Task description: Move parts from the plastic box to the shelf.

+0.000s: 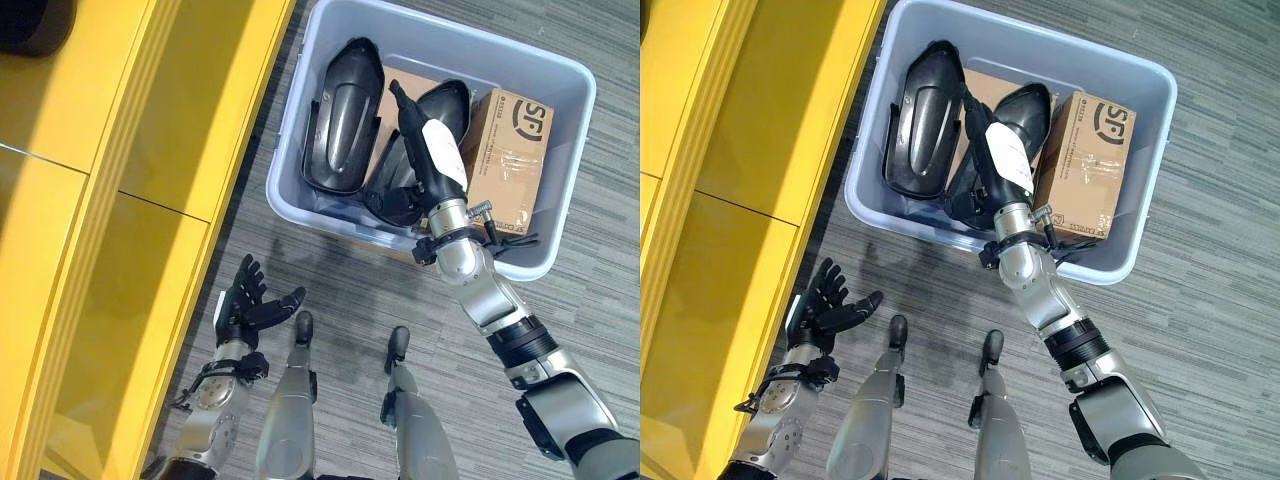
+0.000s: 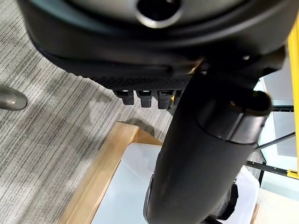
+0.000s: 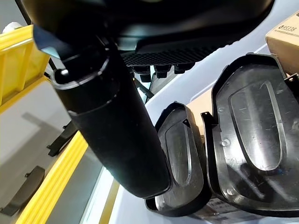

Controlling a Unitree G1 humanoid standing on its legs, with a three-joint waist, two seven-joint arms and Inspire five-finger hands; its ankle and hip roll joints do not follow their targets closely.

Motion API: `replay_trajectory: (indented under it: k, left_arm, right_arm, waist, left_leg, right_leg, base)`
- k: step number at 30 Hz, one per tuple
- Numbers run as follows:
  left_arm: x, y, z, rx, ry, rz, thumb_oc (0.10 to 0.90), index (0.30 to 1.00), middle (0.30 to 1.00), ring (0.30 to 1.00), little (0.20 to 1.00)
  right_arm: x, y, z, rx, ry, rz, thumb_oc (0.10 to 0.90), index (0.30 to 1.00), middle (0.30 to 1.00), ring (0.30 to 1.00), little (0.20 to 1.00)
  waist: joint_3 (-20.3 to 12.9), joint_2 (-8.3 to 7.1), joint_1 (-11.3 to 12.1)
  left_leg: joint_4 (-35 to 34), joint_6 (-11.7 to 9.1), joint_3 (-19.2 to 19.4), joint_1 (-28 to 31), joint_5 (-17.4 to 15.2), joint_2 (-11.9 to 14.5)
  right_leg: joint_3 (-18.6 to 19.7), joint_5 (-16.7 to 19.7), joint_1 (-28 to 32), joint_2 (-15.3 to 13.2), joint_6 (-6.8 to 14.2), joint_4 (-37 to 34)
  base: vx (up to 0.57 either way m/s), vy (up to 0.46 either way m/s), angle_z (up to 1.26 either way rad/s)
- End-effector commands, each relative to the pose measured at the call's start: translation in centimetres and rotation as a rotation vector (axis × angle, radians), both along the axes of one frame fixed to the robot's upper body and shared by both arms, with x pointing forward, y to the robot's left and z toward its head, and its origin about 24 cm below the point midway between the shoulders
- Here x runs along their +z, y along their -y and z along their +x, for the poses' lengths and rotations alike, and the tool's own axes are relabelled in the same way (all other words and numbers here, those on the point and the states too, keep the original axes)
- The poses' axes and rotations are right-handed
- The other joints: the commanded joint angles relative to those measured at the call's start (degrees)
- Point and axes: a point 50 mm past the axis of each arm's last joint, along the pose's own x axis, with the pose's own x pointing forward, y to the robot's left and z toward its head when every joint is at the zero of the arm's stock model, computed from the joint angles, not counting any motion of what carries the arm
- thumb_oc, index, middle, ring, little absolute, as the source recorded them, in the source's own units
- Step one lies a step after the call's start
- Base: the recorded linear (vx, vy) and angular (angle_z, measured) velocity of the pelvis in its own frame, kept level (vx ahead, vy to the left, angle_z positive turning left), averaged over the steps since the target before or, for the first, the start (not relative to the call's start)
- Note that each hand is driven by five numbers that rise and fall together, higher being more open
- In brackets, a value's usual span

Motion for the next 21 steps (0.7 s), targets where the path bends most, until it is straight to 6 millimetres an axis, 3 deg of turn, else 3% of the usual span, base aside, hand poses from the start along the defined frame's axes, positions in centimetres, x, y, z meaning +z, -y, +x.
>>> replay_trajectory:
  k: [1,12,21]
  left_arm:
    - [3.0,-0.4,-0.1,-0.004,0.163,0.038,0.9,1.0,1.0,1.0,1.0]
    - [3.8,0.4,0.3,-0.014,0.203,0.033,0.9,1.0,1.0,1.0,1.0]
    - [4.0,1.0,0.7,-0.011,0.216,0.028,0.9,1.0,1.0,1.0,1.0]
  right_arm:
    - [5.1,0.1,-0.6,-0.026,0.264,0.032,0.9,1.0,1.0,1.0,1.0]
    - [6.1,1.5,1.0,-0.215,0.33,-0.013,0.9,1.0,1.0,1.0,1.0]
    - [4.6,0.8,1.4,-0.217,0.278,0.016,0.9,1.0,1.0,1.0,1.0]
  waist:
    - [-3.16,-0.52,-0.21]
    - [-1.65,1.1,0.51]
    - [-0.89,1.74,0.75]
  left_leg:
    - [4.81,0.56,-1.24,-8.0,0.29,1.84]
    - [5.17,0.63,-1.77,-10.12,0.39,1.07]
    - [5.44,0.73,-2.01,-11.49,0.33,0.68]
  right_leg:
    - [-0.1,-6.61,4.7,-6.68,3.43,5.16]
    - [-0.56,-6.2,3.16,-6.96,3.63,5.25]
    - [-0.9,-6.49,2.41,-7.0,3.59,5.51]
  base:
    - [0.0,0.0,0.0]
    - [0.0,0.008,0.01]
    - [0.0,0.01,0.04]
